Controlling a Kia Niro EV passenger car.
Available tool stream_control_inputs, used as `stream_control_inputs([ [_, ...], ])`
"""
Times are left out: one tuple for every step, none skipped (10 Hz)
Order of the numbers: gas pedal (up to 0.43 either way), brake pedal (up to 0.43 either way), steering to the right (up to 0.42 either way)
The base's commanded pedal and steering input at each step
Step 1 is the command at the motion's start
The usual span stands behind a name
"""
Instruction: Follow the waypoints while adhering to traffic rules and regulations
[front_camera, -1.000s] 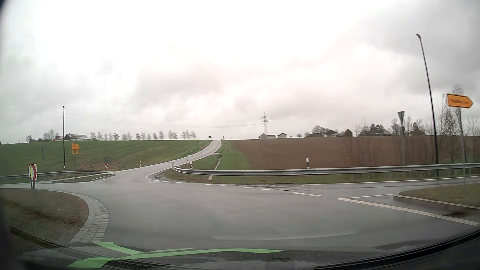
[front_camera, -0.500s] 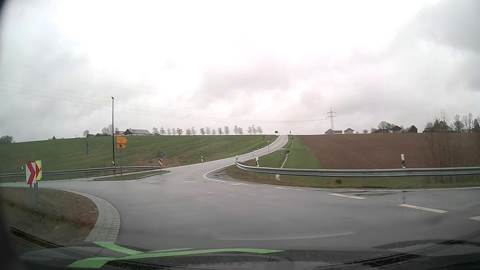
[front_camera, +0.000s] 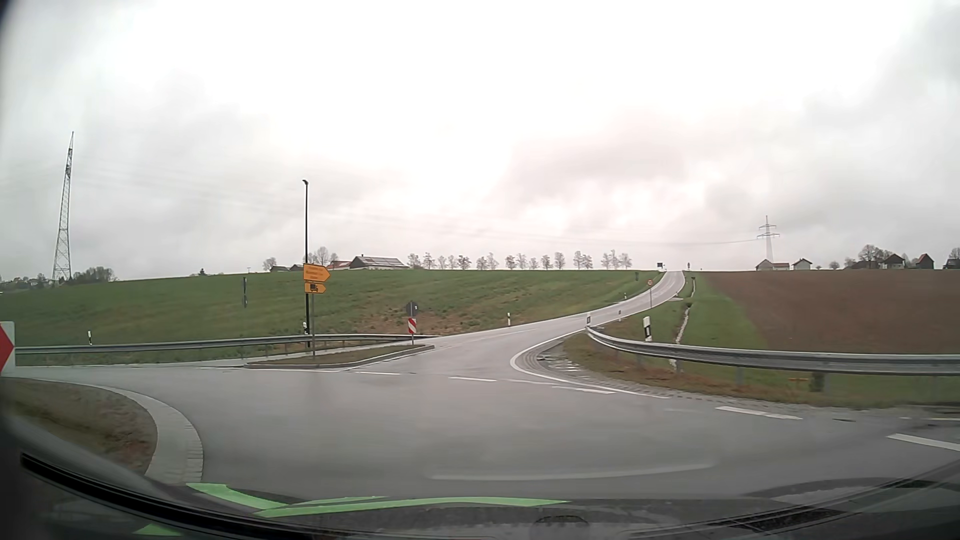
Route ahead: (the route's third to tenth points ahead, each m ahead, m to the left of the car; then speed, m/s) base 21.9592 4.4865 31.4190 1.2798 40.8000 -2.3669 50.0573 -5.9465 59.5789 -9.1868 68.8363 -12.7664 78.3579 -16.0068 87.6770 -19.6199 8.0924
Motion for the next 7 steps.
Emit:
stream_control_inputs([
  [0.287,0.0,-0.131],
  [0.287,0.0,-0.112],
  [0.287,0.0,-0.093],
  [0.287,0.0,-0.076],
  [0.28,0.0,-0.052],
  [0.28,0.0,-0.03],
  [0.268,0.0,0.002],
])
